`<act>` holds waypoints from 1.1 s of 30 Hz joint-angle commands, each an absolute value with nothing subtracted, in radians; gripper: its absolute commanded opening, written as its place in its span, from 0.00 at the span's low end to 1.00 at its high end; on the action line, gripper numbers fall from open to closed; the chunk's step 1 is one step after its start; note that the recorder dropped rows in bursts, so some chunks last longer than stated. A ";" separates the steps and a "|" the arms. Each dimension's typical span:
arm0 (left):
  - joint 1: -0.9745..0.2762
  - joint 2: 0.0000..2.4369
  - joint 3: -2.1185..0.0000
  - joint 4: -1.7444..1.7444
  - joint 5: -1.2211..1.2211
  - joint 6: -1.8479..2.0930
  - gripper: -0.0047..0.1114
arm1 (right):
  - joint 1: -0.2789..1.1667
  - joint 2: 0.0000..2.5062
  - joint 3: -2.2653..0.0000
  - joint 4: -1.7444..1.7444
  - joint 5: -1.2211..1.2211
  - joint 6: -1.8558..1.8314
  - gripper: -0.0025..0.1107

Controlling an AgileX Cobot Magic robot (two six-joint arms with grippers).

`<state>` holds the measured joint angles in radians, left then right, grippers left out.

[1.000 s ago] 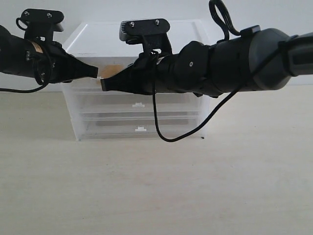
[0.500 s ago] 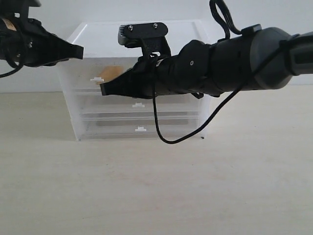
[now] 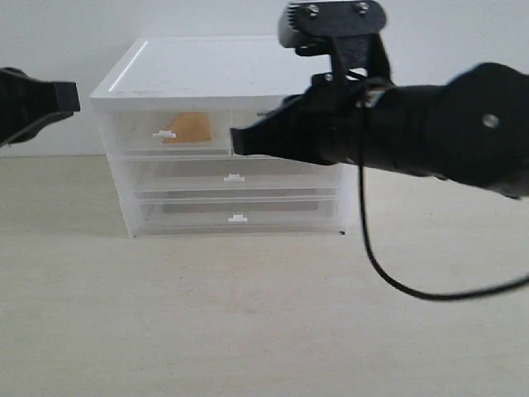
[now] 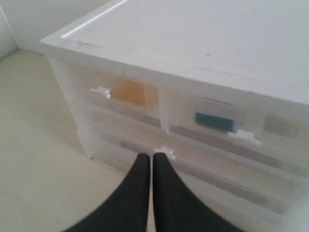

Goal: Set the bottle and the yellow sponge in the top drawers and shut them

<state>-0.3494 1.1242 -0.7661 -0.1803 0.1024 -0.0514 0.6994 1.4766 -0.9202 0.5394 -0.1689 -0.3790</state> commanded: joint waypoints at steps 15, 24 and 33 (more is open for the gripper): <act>-0.493 0.901 -0.572 -0.228 0.166 -0.128 0.07 | 0.698 1.033 -0.489 0.543 -0.241 -0.301 0.02; -0.486 0.897 -0.572 -0.230 0.162 -0.129 0.07 | 0.698 1.033 -0.489 0.543 -0.243 -0.297 0.02; -0.168 0.362 -0.423 -0.228 0.158 -0.025 0.07 | 0.698 1.033 -0.489 0.543 -0.243 -0.297 0.02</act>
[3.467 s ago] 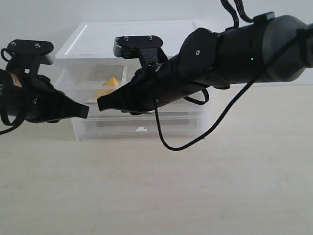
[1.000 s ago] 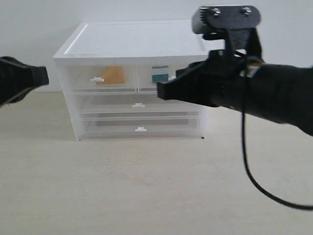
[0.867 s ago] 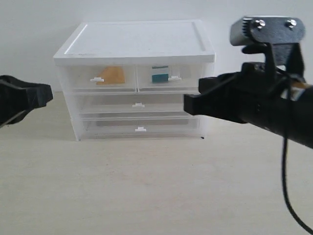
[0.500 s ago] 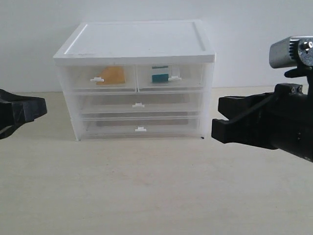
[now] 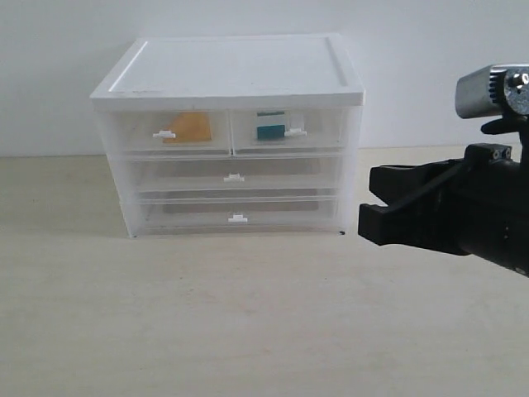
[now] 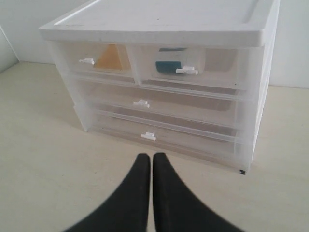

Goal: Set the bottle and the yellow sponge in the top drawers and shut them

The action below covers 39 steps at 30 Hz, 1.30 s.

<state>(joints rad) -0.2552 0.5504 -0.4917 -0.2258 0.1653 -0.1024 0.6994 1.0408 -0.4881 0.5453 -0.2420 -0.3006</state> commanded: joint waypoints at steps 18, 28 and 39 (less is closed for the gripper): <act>-0.028 0.000 -0.135 -0.210 0.143 0.008 0.07 | 0.698 1.031 -0.489 0.543 -0.243 -0.294 0.02; -0.028 0.000 0.000 -0.135 0.043 0.015 0.07 | 0.698 1.031 -0.489 0.543 -0.243 -0.294 0.02; -0.028 0.000 0.000 -0.110 0.338 0.053 0.07 | 0.698 1.031 -0.489 0.543 -0.241 -0.294 0.02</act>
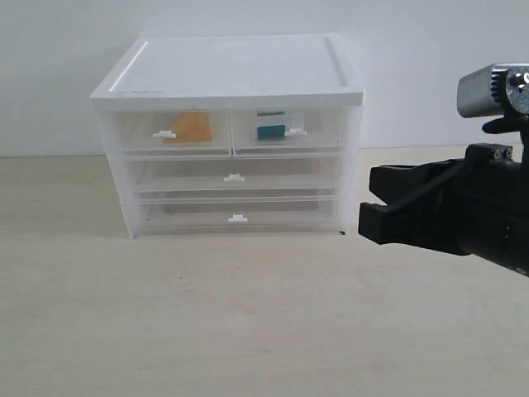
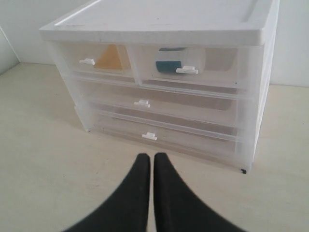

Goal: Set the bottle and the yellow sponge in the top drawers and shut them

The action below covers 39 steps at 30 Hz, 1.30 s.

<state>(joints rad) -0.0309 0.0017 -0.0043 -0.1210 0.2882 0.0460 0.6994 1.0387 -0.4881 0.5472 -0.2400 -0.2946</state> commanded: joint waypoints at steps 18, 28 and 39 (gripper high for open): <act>-0.028 0.000 0.000 -0.112 0.338 0.053 0.07 | 0.698 1.031 -0.489 0.543 -0.241 -0.294 0.02; -0.028 0.000 0.000 -0.112 0.338 0.053 0.07 | 0.698 1.031 -0.489 0.543 -0.243 -0.294 0.02; -0.028 0.000 0.000 -0.112 0.338 0.053 0.07 | 0.513 0.684 -0.482 0.537 0.078 -0.328 0.02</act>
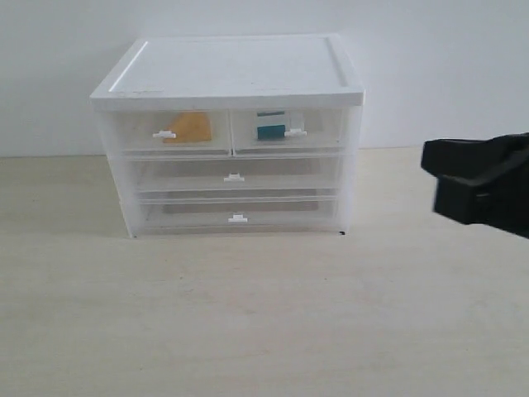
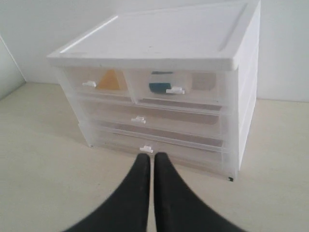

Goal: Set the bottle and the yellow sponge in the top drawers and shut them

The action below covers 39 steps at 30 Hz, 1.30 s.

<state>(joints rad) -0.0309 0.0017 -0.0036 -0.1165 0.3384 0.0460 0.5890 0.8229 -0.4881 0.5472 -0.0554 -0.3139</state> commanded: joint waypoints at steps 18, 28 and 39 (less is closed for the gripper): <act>-0.028 0.000 0.000 -0.112 0.338 0.053 0.07 | 0.388 0.058 -0.193 0.547 0.099 -0.483 0.02; -0.028 0.000 0.000 -0.112 0.338 0.053 0.07 | 0.284 0.052 -0.100 0.547 0.114 -0.234 0.02; -0.028 0.000 0.000 -0.112 0.338 0.053 0.07 | 0.277 0.000 0.000 0.438 0.146 -0.212 0.02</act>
